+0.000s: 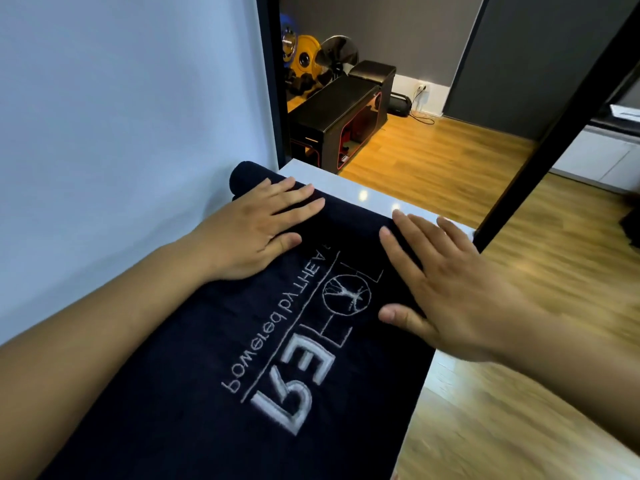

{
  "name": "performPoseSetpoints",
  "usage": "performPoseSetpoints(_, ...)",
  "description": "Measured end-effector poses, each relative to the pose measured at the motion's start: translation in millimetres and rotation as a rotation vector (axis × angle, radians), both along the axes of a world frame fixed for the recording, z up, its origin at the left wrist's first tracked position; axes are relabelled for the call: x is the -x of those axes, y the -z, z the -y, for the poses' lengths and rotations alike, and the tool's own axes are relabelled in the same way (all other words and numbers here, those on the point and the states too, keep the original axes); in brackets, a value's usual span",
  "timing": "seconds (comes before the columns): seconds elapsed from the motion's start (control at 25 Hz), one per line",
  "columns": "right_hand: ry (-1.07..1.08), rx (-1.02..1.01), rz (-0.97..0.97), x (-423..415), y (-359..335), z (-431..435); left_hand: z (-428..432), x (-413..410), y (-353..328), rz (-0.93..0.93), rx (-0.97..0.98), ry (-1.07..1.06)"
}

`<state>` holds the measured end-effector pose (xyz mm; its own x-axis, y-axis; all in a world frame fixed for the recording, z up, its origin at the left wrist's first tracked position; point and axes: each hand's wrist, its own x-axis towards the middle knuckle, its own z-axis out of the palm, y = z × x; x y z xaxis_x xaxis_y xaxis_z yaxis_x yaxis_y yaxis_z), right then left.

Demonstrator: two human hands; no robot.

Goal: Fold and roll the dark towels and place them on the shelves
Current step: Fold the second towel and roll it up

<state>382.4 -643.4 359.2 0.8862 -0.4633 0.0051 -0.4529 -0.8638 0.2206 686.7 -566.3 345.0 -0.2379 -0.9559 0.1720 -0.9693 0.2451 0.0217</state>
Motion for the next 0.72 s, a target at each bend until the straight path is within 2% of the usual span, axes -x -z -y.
performPoseSetpoints(0.08, -0.065, -0.011, 0.037, 5, 4, -24, -13, 3, 2, 0.016, 0.103, -0.029)
performPoseSetpoints(0.16, -0.098, -0.042, 0.081, 8, 8, -42, -8, 12, -1, 0.104, 0.239, -0.041)
performPoseSetpoints(0.24, -0.098, -0.038, 0.154, 5, 5, -41, 6, 20, -3, 0.191, 0.292, -0.021)
performPoseSetpoints(0.4, 0.028, -0.031, 0.367, -12, -24, 4, 31, 17, -1, 0.038, 0.092, 0.022)
performPoseSetpoints(0.56, 0.227, -0.18, 0.108, -21, -28, 12, 39, 16, -4, -0.063, -0.05, 0.031)
performPoseSetpoints(0.64, 0.231, -0.189, 0.095, -17, -22, 5, 40, 19, -5, -0.071, -0.057, 0.025)
performPoseSetpoints(0.72, 0.222, -0.194, 0.136, -12, -19, 8, 47, 22, -1, 0.014, -0.013, 0.044)
